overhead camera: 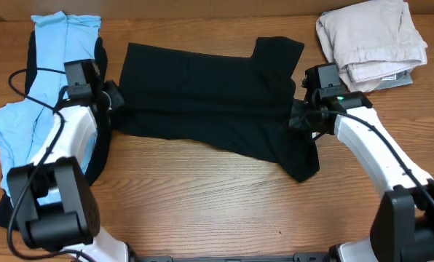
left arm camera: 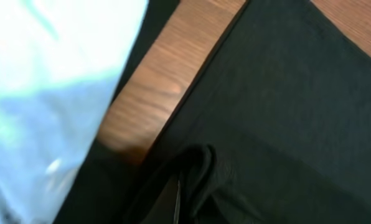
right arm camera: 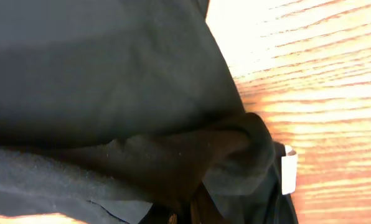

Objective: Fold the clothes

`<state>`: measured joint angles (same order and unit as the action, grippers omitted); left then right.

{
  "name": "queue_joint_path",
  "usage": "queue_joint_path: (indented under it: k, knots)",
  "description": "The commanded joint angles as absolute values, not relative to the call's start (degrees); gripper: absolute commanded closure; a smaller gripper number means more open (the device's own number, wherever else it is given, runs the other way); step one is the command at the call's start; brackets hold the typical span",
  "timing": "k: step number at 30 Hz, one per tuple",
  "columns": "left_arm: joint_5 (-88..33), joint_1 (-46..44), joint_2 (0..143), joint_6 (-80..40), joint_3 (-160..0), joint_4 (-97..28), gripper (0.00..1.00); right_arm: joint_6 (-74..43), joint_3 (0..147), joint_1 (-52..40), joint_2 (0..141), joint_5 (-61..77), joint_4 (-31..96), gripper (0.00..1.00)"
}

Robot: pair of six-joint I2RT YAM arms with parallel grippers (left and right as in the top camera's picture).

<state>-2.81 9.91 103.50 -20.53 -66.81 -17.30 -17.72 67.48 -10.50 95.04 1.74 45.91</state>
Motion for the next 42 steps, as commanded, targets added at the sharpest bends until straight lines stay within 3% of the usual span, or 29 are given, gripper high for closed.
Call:
queue_joint_path:
  k: [1, 10, 12, 15, 16, 17, 21, 27, 32, 37, 42]
  knots:
    - [-1.5, 9.0, 106.4, -19.3, -68.0, -14.0, 0.96, -17.6, 68.7, -9.5, 96.9, -1.3, 44.4, 0.96]
    - [-1.5, 7.4, 108.3, -19.3, -68.0, -4.2, 0.88, -17.6, 68.7, -9.5, 99.0, -1.7, 38.3, 0.96]
    - [-1.5, 7.4, 108.3, -19.3, -68.0, -3.5, 0.72, -17.6, 68.7, -9.5, 99.0, -1.7, 37.7, 0.83]
    - [-1.5, 7.5, 108.3, -19.2, -68.0, -4.1, 0.0, -17.6, 68.8, -9.5, 98.9, -1.3, 38.2, 0.45]
    - [-1.5, 7.5, 108.2, -19.2, -68.0, -4.5, 0.0, -17.6, 69.1, -9.5, 98.8, -0.9, 39.0, 0.31]
    - [-1.5, 7.6, 108.0, -18.7, -68.1, -4.7, 0.0, -17.6, 69.7, -9.5, 98.7, -0.8, 40.1, 0.23]
    - [-3.9, 9.1, 104.7, -17.8, -70.9, -12.6, 0.0, -17.8, 75.5, -9.5, 97.2, 0.1, 49.5, 0.09]
    - [-8.9, 10.6, 98.1, -17.5, -76.9, -36.0, 0.0, -17.7, 84.0, -9.8, 94.1, 4.3, 65.0, 0.08]
    - [-8.8, 9.8, 97.6, -12.3, -76.4, -49.4, 0.0, -19.8, 80.4, -11.5, 94.1, 4.9, 70.7, 0.11]
    - [-8.3, 9.0, 99.6, -8.6, -73.5, -51.5, 0.03, -20.6, 72.9, -13.3, 94.1, 5.2, 69.5, 0.13]
    - [-5.5, 9.0, 101.5, -8.4, -70.8, -45.5, 0.06, -20.8, 68.9, -13.4, 94.1, 5.2, 66.9, 0.18]
